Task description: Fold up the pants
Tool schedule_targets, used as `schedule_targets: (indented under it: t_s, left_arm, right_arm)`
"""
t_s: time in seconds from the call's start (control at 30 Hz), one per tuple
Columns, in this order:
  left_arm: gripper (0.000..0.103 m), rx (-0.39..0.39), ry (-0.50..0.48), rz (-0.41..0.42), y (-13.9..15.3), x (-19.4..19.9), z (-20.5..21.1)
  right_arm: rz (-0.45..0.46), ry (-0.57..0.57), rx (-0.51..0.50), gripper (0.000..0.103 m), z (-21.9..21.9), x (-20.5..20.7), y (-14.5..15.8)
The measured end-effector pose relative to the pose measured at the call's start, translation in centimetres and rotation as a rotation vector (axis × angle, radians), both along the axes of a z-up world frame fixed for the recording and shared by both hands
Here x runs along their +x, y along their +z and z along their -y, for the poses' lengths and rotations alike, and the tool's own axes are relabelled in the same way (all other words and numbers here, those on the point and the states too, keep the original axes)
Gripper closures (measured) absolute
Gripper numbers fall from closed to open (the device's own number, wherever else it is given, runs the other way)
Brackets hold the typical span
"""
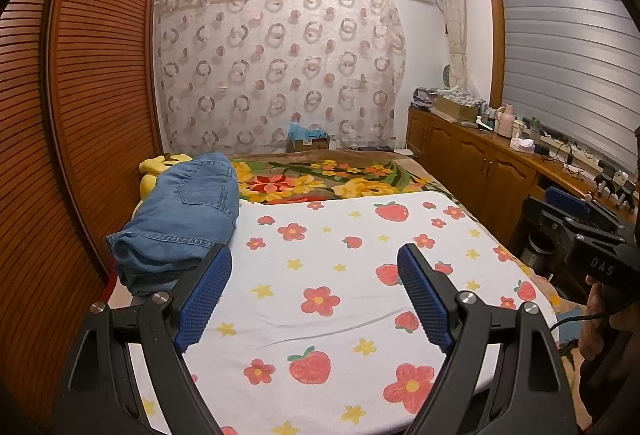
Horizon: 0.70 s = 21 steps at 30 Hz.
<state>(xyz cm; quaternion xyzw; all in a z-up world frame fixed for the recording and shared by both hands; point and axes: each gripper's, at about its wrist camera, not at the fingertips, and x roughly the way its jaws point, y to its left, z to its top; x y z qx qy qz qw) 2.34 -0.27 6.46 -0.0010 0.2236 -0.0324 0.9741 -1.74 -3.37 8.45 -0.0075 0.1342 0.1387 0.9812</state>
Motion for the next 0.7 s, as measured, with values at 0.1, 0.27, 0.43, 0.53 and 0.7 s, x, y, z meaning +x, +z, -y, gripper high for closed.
schedule_targets:
  t_s: [0.1, 0.27, 0.43, 0.53, 0.7]
  left_arm:
    - [0.018, 0.001, 0.001, 0.000, -0.01, 0.01, -0.03]
    - [0.018, 0.000, 0.000, 0.000, -0.03, 0.00, -0.06]
    - [0.018, 0.000, 0.000, 0.001, -0.08, -0.03, -0.10]
    - [0.018, 0.000, 0.000, 0.001, -0.09, -0.02, -0.05]
    - [0.018, 0.000, 0.001, 0.001, -0.13, -0.03, -0.07]
  right_arm:
    - [-0.003, 0.001, -0.001, 0.033, 0.12, -0.09, -0.04]
    - [-0.001, -0.001, -0.001, 0.033, -0.01, -0.42, -0.38]
    - [-0.004, -0.001, -0.003, 0.033, -0.02, -0.51, -0.40]
    - [-0.003, 0.000, -0.003, 0.033, -0.08, -0.57, -0.39]
    - [0.000, 0.000, -0.003, 0.033, 0.04, -0.63, -0.29]
